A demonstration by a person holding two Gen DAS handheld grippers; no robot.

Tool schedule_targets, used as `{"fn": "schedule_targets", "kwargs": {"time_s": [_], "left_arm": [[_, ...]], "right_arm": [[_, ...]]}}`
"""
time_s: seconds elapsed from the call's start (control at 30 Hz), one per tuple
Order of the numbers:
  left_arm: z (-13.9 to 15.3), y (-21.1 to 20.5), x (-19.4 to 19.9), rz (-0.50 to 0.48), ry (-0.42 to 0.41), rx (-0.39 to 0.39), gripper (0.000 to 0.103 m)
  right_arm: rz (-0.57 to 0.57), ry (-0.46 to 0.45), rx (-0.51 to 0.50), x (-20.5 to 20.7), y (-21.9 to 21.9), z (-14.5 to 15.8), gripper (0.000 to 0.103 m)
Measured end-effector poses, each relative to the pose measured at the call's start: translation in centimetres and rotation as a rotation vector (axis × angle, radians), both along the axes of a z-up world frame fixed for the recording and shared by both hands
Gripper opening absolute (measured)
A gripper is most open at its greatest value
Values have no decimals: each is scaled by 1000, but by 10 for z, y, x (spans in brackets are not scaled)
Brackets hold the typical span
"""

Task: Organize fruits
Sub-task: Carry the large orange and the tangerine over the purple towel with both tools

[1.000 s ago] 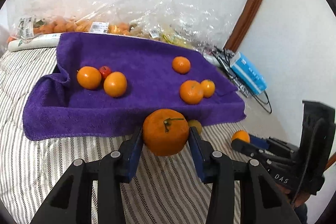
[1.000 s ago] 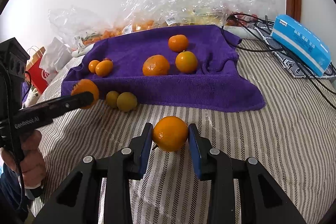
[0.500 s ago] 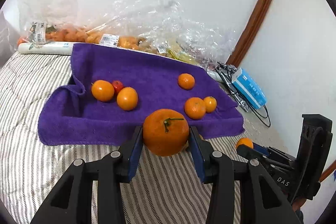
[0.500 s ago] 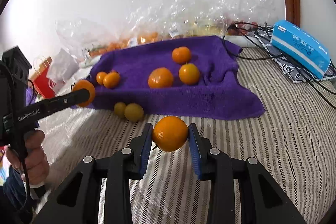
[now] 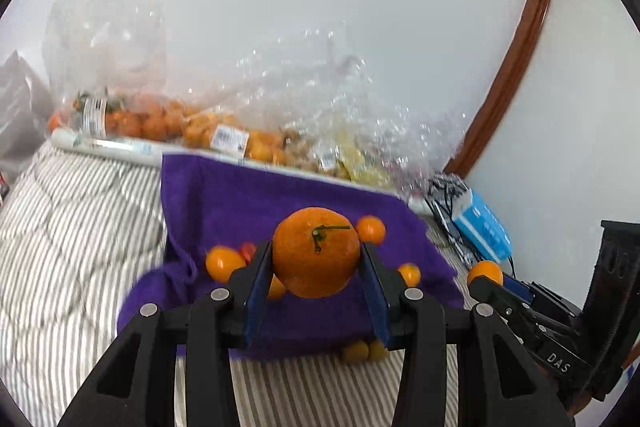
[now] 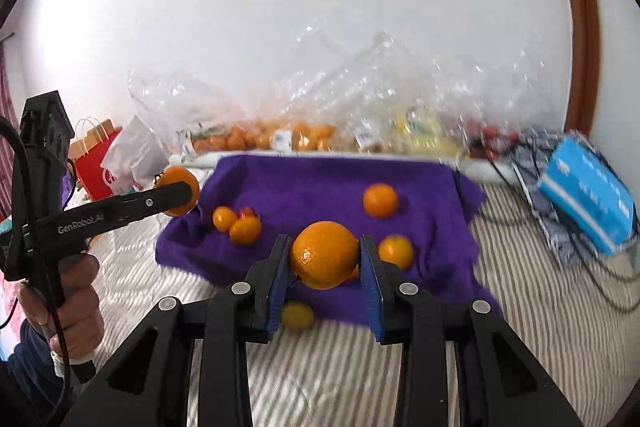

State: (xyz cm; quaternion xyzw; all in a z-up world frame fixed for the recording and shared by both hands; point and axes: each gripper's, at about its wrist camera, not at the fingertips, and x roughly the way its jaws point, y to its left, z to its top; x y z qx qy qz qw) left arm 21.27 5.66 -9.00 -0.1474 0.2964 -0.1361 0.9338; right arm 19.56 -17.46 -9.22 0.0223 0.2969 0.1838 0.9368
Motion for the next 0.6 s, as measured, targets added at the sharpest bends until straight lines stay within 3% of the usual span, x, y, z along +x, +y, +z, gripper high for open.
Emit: {"fn": "schedule_targets", "kwargs": {"time_s": [0.33,0.6], "left_arm": [[2,-2,34,43,-7,18,41],[-34,-1,47,52,37,15,41]], "right_arm": [[7,-63,24,37,9,23,34],[2,-10,67,57,-3,-8,34]]}}
